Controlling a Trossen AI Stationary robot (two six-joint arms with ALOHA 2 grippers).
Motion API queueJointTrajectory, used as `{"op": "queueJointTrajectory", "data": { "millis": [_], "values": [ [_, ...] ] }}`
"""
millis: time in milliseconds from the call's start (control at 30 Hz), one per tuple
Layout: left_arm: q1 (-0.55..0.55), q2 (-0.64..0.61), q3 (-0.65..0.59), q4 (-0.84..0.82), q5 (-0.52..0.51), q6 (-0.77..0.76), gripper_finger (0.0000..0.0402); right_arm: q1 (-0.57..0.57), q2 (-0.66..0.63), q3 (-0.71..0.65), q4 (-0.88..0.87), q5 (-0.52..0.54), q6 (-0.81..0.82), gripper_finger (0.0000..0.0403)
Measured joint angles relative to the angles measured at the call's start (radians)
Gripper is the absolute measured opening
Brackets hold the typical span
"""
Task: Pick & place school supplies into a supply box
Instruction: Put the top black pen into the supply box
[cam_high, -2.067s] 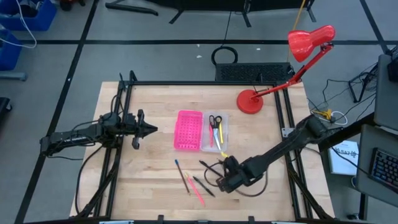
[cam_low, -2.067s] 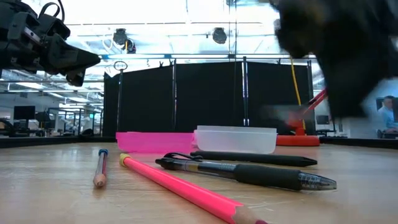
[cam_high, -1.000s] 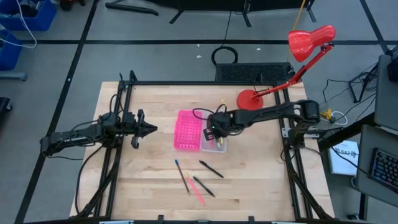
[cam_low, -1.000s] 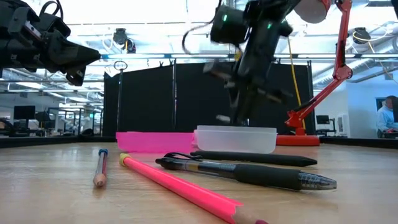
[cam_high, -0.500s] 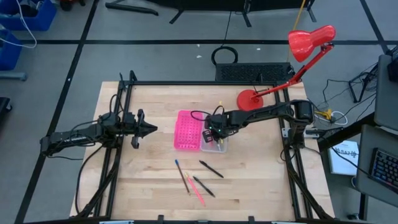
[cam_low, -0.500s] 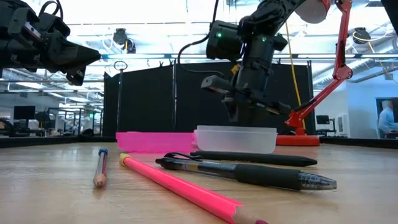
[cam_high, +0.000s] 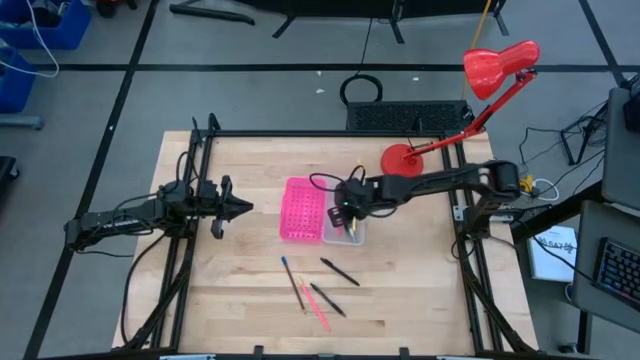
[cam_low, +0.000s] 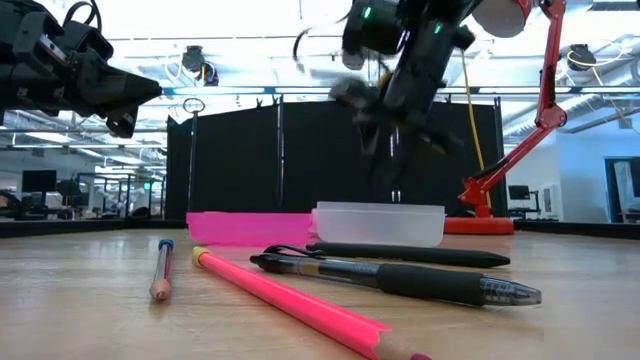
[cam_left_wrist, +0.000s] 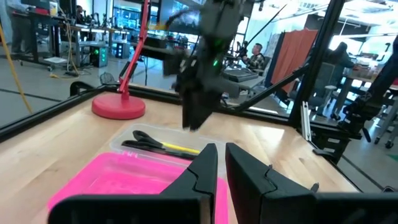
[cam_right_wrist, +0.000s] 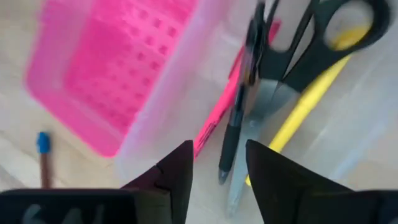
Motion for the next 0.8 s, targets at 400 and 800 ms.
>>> {"op": "queueJointTrajectory", "data": {
  "millis": [400, 800],
  "values": [
    [0.0, 0.0, 0.0, -0.029, 0.0, -0.015, 0.0042, 0.297, -0.24, 0.0, -0.059, 0.345, 0.051, 0.0081],
    [0.0, 0.0, 0.0, -0.054, 0.0, -0.023, 0.0042, 0.526, -0.038, 0.0, 0.227, 0.37, 0.146, 0.0003]
  ]
}}
